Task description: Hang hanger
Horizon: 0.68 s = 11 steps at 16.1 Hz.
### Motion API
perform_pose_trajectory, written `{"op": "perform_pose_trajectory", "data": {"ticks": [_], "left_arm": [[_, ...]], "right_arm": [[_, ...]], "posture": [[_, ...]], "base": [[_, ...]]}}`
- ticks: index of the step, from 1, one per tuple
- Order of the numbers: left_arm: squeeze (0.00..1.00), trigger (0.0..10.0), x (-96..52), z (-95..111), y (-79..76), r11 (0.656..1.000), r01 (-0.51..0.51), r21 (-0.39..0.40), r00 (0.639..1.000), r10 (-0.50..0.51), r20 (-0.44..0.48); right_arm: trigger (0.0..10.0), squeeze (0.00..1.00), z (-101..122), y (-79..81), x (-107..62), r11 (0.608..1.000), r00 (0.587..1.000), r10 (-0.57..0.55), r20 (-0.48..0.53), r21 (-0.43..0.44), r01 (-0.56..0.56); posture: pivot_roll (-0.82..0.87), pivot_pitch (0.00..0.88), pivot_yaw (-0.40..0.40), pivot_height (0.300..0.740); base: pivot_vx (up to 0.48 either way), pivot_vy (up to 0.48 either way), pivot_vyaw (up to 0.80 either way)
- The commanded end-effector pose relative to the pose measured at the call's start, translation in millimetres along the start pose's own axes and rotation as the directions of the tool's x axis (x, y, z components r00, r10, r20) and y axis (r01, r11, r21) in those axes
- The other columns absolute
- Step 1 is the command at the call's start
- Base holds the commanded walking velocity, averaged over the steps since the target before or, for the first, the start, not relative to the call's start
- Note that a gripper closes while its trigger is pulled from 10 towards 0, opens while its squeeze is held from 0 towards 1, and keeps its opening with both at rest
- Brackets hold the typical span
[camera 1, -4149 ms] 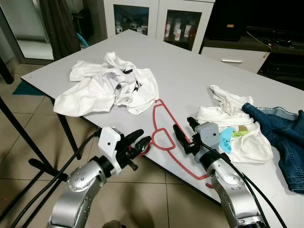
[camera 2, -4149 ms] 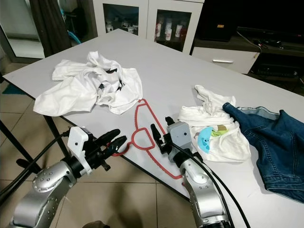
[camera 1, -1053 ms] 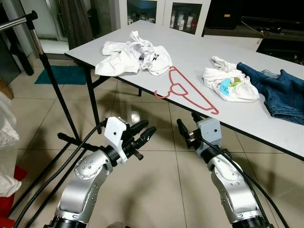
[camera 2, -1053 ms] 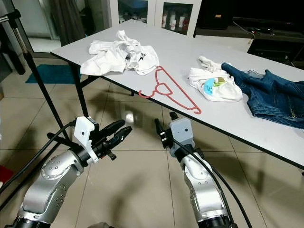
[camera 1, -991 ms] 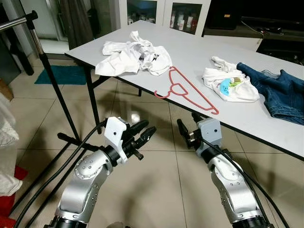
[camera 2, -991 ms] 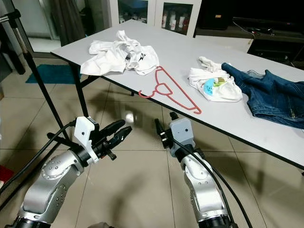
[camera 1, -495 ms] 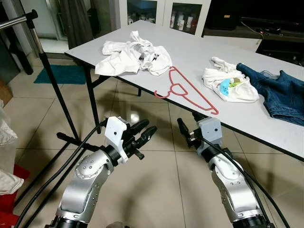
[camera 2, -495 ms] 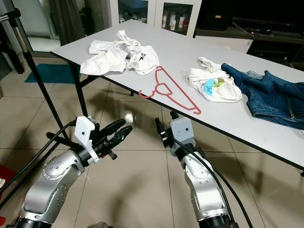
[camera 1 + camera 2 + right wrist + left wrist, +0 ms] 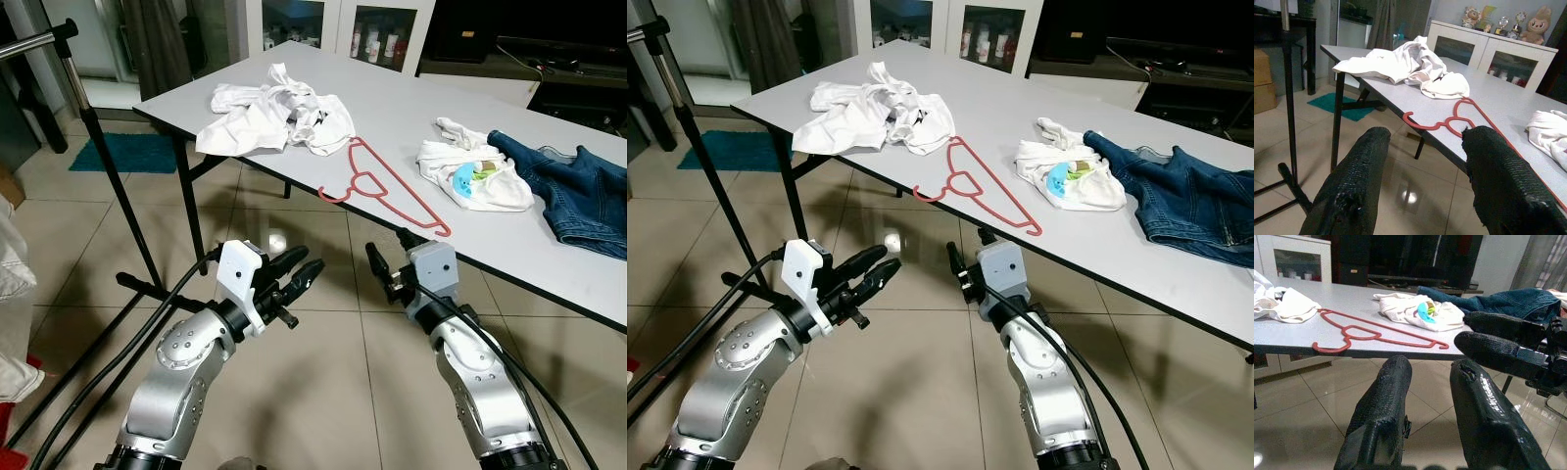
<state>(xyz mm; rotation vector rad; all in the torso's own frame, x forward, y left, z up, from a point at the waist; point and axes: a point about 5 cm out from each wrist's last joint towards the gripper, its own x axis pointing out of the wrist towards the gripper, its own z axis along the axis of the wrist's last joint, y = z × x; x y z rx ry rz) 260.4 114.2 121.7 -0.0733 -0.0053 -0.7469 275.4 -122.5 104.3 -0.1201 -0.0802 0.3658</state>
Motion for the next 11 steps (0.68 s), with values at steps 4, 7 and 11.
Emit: {"op": "perform_pose_trajectory", "data": {"ticks": [4,7,11], "left_arm": [[0.0,10.0,1.9,3.8,-1.4,1.0,0.004,0.019,1.0,-0.004,0.012],[0.0,10.0,2.3,3.4,-1.3,1.0,0.004,0.02,1.0,-0.005,0.011],[0.0,10.0,2.7,3.5,-2.1,1.0,0.006,0.019,1.0,-0.006,0.012]], "right_arm": [[10.0,0.0,2.3,-2.7,1.9,1.0,1.0,-0.005,0.013,-0.014,0.006],[10.0,0.0,2.1,-2.1,1.5,1.0,1.0,-0.007,0.013,-0.013,0.007],[10.0,0.0,2.4,-2.5,2.0,1.0,1.0,-0.006,0.014,-0.016,0.006]], "posture": [[0.09,0.005,-0.051,0.723],[0.09,0.004,-0.052,0.723],[0.1,0.005,-0.054,0.723]], "base": [[0.0,0.0,0.0],[0.0,0.0,0.0],[0.0,0.0,0.0]]}}
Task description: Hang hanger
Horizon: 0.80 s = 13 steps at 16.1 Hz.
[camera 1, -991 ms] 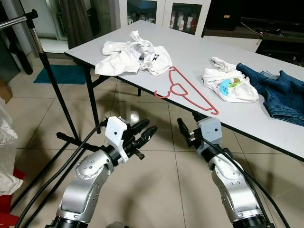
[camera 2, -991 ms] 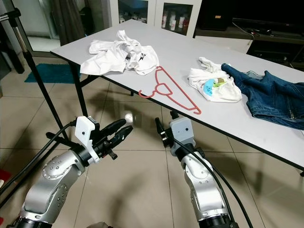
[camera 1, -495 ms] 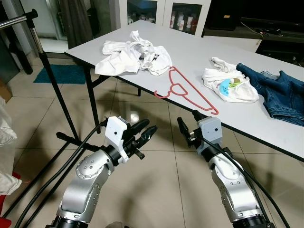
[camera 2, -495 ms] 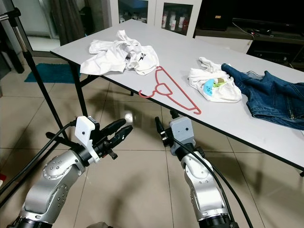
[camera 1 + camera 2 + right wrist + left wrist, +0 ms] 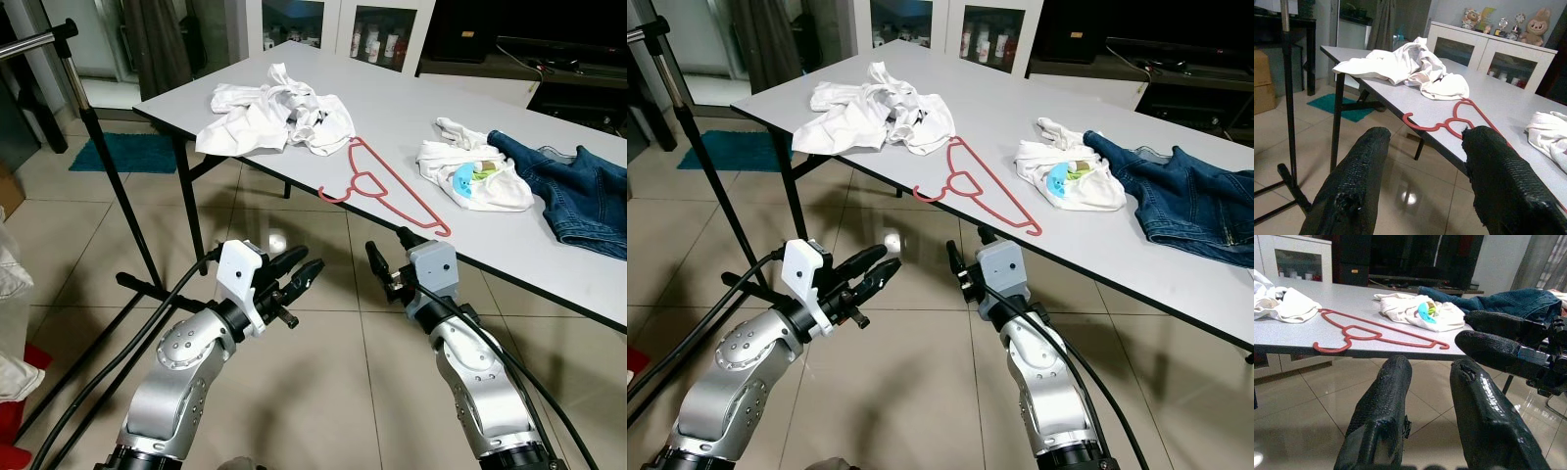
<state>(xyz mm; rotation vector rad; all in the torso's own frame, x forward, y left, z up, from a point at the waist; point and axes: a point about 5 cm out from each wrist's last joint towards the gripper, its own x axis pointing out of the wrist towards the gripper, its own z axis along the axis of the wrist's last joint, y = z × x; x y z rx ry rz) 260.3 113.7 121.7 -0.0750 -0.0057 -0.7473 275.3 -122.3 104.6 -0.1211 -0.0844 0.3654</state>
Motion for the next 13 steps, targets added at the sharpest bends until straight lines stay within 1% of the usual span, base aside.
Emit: {"op": "perform_pose_trajectory", "data": {"ticks": [1,8,13], "left_arm": [[0.0,10.0,2.1,3.4,-1.9,1.0,0.005,0.02,1.0,-0.005,0.011],[0.0,10.0,3.3,3.8,-1.1,1.0,0.001,0.022,1.0,-0.001,0.013],[0.0,10.0,5.8,11.4,0.2,1.0,-0.022,0.02,0.998,0.021,0.065]], "right_arm": [[10.0,0.0,2.1,-2.5,1.8,1.0,1.0,-0.004,0.011,-0.014,0.004],[10.0,0.0,3.1,-2.9,2.9,1.0,1.0,-0.007,0.019,-0.016,0.007],[10.0,0.0,17.2,-8.2,3.2,0.997,0.99,-0.074,0.122,0.012,0.073]], "posture": [[0.1,0.005,-0.055,0.723],[0.1,0.004,-0.053,0.723],[0.1,0.005,-0.045,0.723]], "base": [[0.0,0.0,0.0],[0.0,0.0,0.0],[0.0,0.0,0.0]]}}
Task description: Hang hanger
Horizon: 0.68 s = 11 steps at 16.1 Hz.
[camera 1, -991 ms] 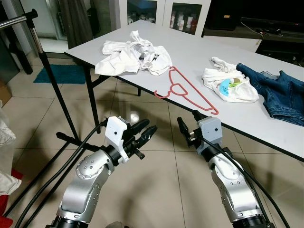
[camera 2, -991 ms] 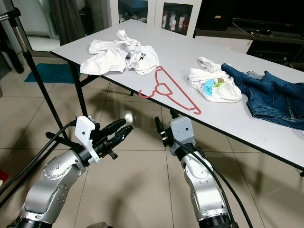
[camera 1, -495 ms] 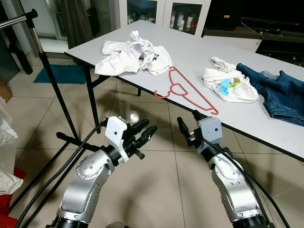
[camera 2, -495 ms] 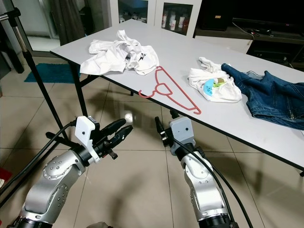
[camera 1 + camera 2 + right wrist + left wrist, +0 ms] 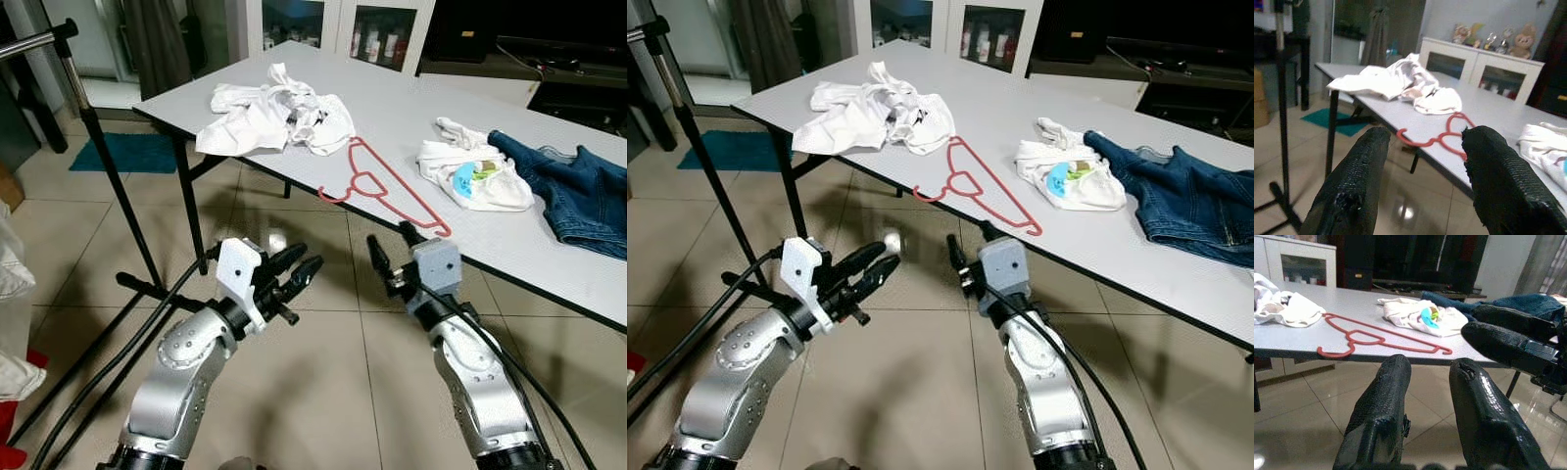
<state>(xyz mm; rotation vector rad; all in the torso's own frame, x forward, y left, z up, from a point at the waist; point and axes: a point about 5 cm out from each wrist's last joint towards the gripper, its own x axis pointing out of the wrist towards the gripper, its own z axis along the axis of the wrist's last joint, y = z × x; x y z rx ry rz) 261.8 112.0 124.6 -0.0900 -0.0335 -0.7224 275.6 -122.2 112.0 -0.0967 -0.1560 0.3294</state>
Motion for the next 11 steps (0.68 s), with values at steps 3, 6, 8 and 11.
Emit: {"op": "perform_pose_trajectory", "data": {"ticks": [3,6,8,11], "left_arm": [[0.0,10.0,3.6,10.1,3.1,0.999,-0.016,0.037,0.999,0.014,0.043],[0.0,10.0,4.3,11.0,4.4,0.999,-0.026,0.037,0.999,0.024,0.049],[0.0,10.0,5.7,11.1,3.9,0.999,-0.029,0.038,0.998,0.027,0.051],[0.0,10.0,6.4,10.1,4.3,0.999,-0.034,0.042,0.998,0.032,0.048]], "right_arm": [[10.0,0.0,12.0,-10.1,2.2,0.999,0.996,-0.053,0.067,-0.001,0.053],[10.0,0.0,11.0,-10.7,1.0,0.998,0.996,-0.06,0.069,-0.004,0.06],[10.0,0.0,10.4,-10.5,1.2,0.999,0.996,-0.053,0.067,-0.008,0.054],[10.0,0.0,5.6,-12.3,-0.2,0.999,0.998,-0.045,0.043,-0.02,0.046]], "posture": [[0.1,0.007,-0.043,0.723],[0.1,0.012,-0.046,0.723],[0.1,0.013,-0.047,0.723],[0.09,0.008,-0.047,0.723]], "base": [[0.0,0.0,0.0],[0.0,0.0,0.0],[0.0,0.0,0.0],[0.0,0.0,0.0]]}}
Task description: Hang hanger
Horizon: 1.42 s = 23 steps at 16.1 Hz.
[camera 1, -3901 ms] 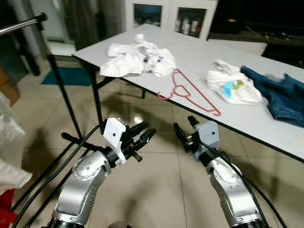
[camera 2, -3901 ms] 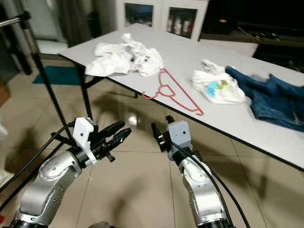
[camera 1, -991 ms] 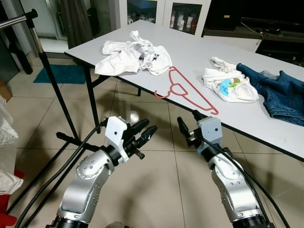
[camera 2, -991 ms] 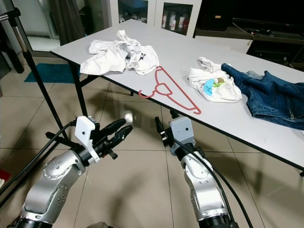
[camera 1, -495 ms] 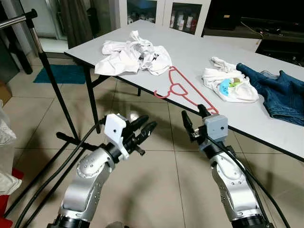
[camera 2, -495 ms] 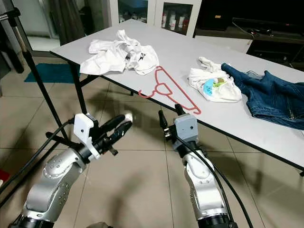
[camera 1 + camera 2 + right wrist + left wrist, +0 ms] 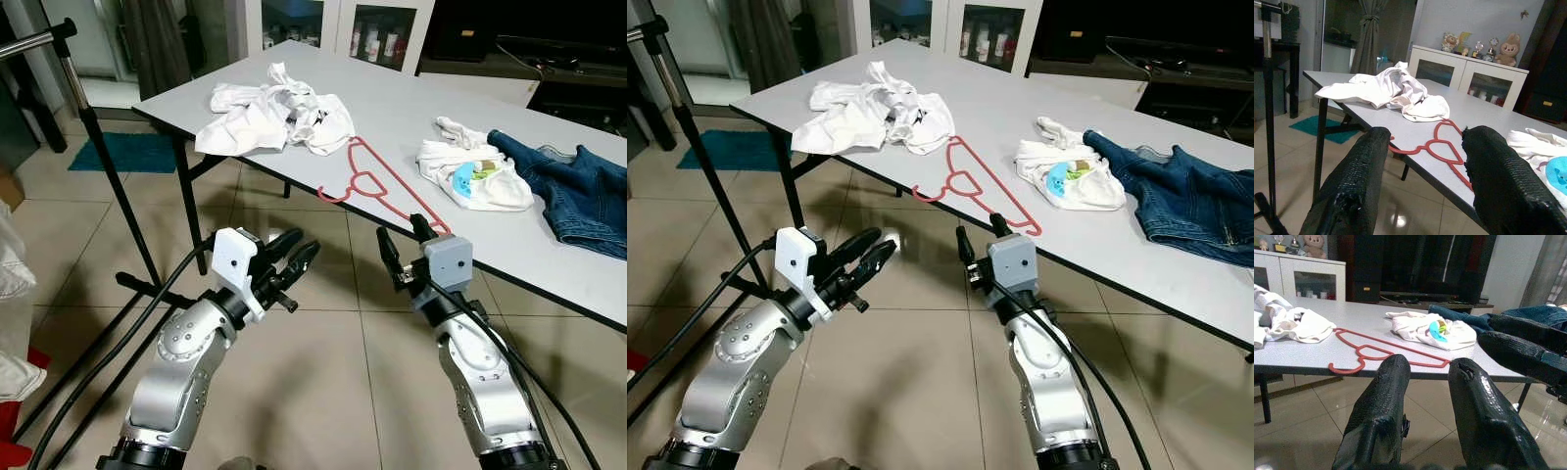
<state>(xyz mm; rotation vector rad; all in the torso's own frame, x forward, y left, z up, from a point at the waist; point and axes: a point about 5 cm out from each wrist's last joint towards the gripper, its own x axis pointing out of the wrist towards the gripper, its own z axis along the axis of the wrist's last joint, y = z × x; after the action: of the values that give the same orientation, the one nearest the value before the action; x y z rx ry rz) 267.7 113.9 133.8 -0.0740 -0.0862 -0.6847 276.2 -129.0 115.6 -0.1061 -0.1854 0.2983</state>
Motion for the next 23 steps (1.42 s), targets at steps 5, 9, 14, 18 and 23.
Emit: {"op": "perform_pose_trajectory", "data": {"ticks": [5,9,14,18,23], "left_arm": [[0.0,10.0,3.3,-1.3,-1.7,0.999,0.028,0.031,0.999,-0.028,-0.018],[0.0,10.0,2.3,-4.5,-5.2,0.994,0.082,0.066,0.996,-0.079,-0.046],[0.0,10.0,4.3,-4.3,-4.8,0.994,0.087,0.071,0.995,-0.083,-0.049],[0.0,10.0,4.8,-4.4,-4.0,0.994,0.082,0.071,0.996,-0.078,-0.049],[0.0,10.0,5.3,-4.4,-3.5,0.995,0.073,0.068,0.997,-0.07,-0.042]], "right_arm": [[10.0,0.0,-5.5,-9.1,-9.2,0.995,0.994,0.098,-0.039,-0.027,-0.099],[10.0,0.0,-6.5,-22.5,-16.0,0.992,0.992,0.114,-0.057,-0.054,-0.118],[10.0,0.0,-5.5,-16.2,-12.2,0.993,0.993,0.107,-0.045,-0.041,-0.109],[10.0,0.0,-4.9,-12.2,-9.8,0.993,0.993,0.11,-0.037,-0.03,-0.111],[10.0,0.0,-4.3,-10.7,-6.4,0.993,0.993,0.111,-0.033,-0.028,-0.112]], "posture": [[0.09,0.007,-0.042,0.723],[0.08,0.005,-0.037,0.723],[0.08,0.005,-0.034,0.723],[0.09,0.006,-0.034,0.723],[0.09,0.004,-0.04,0.723]], "base": [[0.0,0.0,0.0],[0.0,0.0,0.0],[0.0,0.0,0.0],[0.0,0.0,0.0],[0.0,0.0,0.0]]}}
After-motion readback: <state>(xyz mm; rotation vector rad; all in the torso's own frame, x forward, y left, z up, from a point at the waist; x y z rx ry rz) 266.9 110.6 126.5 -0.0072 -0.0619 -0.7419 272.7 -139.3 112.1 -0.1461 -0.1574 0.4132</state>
